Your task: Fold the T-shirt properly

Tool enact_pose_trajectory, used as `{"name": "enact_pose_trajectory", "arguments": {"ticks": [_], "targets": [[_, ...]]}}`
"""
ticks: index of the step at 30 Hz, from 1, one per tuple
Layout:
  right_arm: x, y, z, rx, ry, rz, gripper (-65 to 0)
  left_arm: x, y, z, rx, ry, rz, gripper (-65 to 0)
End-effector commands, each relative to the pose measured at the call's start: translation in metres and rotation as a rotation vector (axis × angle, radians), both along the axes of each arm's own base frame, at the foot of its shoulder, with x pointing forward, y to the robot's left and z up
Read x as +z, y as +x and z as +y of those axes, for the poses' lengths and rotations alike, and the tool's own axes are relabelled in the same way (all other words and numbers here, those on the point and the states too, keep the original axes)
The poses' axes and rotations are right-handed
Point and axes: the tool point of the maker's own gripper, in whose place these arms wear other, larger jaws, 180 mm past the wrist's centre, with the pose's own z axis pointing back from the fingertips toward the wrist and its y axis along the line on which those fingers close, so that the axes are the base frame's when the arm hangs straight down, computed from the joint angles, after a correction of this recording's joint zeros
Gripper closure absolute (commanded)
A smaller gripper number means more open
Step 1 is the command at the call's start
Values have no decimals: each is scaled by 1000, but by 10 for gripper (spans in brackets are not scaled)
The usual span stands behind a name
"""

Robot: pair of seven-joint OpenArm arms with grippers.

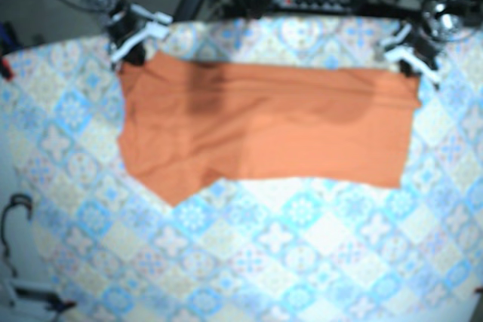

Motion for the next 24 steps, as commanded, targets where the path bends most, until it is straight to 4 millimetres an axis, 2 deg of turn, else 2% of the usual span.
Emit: {"name": "enact_pose_trajectory", "arguments": {"ticks": [1,9,18,24], "targets": [[1,-3,-1,9,-4,9,-52,8,6,6,-7,20,-25,0],[1,-4,-4,5,-8,11,-51,6,-3,3,-21,14,-7,0],[0,-6,-6,6,-13,14,-51,12,-16,-15,-64,-16,5,0],[-1,-11,-9,10,-21,26,-51,9,-33,-8,-78,3,49,0]]}}
